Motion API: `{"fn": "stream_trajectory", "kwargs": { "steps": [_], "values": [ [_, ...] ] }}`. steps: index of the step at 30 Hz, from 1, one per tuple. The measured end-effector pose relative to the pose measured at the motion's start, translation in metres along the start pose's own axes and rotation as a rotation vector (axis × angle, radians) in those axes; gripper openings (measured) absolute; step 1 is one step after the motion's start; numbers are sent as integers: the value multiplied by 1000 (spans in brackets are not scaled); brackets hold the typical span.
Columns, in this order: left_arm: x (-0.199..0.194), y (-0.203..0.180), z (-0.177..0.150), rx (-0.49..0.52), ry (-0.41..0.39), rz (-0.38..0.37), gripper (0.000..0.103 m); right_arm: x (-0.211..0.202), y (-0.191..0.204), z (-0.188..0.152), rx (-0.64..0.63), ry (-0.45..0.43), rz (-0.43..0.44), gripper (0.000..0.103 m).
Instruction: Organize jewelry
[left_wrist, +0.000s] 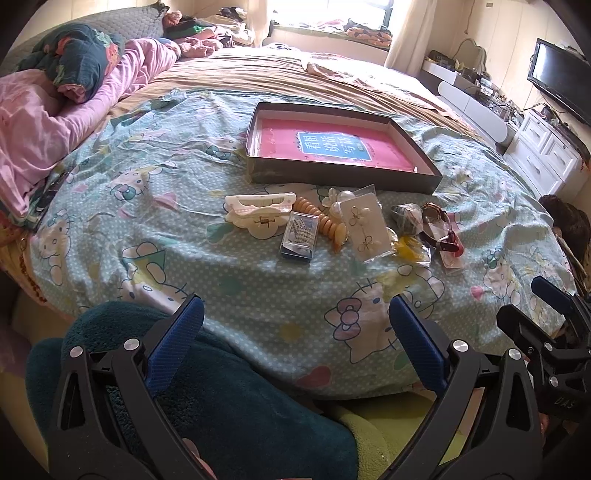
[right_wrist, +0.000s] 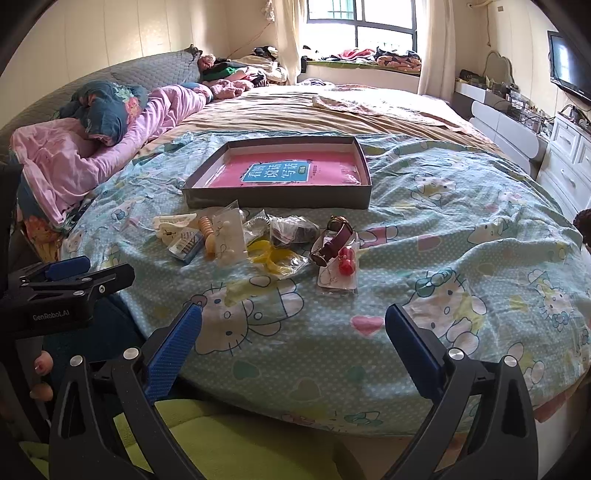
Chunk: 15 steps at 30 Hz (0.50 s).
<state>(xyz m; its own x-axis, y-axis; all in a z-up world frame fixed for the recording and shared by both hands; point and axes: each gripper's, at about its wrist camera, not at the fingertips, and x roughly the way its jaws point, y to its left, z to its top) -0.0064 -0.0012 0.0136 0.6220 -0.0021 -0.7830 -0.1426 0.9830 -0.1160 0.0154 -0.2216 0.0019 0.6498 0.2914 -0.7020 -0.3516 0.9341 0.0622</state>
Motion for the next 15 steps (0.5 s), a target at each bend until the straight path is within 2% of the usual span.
{"fn": "stream_trajectory", "kwargs": {
  "steps": [15],
  "values": [
    [0, -1, 0, 0, -2, 0, 94, 0, 3, -2, -6, 2, 4, 99]
  ]
}}
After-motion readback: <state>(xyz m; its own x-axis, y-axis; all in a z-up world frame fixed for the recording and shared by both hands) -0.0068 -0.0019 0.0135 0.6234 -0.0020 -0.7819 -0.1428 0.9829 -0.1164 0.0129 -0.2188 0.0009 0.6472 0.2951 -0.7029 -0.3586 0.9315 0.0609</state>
